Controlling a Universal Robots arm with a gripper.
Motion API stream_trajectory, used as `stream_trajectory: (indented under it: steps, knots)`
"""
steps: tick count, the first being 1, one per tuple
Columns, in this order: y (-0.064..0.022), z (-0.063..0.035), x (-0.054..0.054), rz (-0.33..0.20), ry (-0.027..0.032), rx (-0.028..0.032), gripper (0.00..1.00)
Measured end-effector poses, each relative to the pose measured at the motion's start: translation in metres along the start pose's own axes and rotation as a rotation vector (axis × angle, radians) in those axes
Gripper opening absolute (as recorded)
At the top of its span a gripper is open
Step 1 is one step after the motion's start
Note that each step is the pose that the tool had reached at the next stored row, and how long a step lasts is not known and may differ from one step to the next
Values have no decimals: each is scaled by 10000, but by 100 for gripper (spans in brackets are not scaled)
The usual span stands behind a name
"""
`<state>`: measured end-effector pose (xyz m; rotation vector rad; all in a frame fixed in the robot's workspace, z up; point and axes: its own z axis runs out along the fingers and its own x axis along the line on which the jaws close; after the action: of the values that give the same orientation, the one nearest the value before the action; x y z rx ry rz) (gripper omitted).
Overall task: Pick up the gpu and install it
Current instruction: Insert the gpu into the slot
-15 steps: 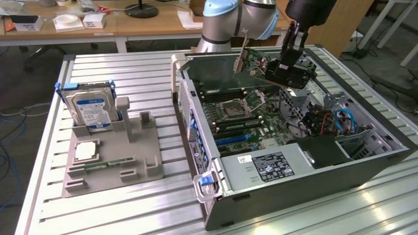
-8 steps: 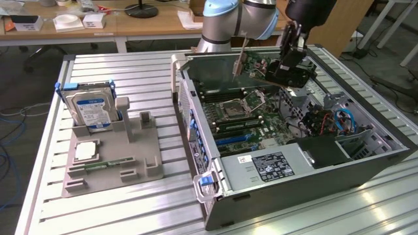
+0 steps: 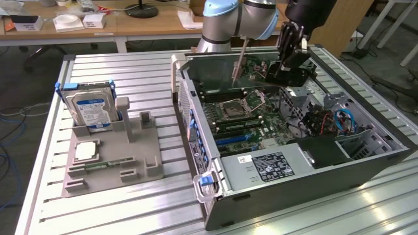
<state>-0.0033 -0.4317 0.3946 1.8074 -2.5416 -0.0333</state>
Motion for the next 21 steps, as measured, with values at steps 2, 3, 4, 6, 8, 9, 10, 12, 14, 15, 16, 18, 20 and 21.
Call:
stream_trajectory:
  steps: [2,3,4,6,8,9,10,12,14,15,16,18,20,21]
  knots:
    - [0,10,0,-358,6,17,27]
    - [1,14,0,-517,1,45,27]
    - [0,17,0,-666,-5,84,27]
    - [-1,23,0,-924,-28,183,27]
    - [-1,29,1,-1133,-60,305,27]
    - [-1,32,1,-1220,-75,357,27]
    - [-1,33,1,-1319,-87,402,27]
    - [-2,34,1,-1586,-93,439,27]
    - [-2,36,1,-1831,-94,454,27]
    - [-2,37,2,-1957,-95,462,27]
    - [-2,37,2,-2090,-94,466,27]
    - [-2,39,2,-2387,-93,468,27]
    - [-2,41,2,-2720,-91,467,27]
    - [-2,41,2,-2889,-90,467,27]
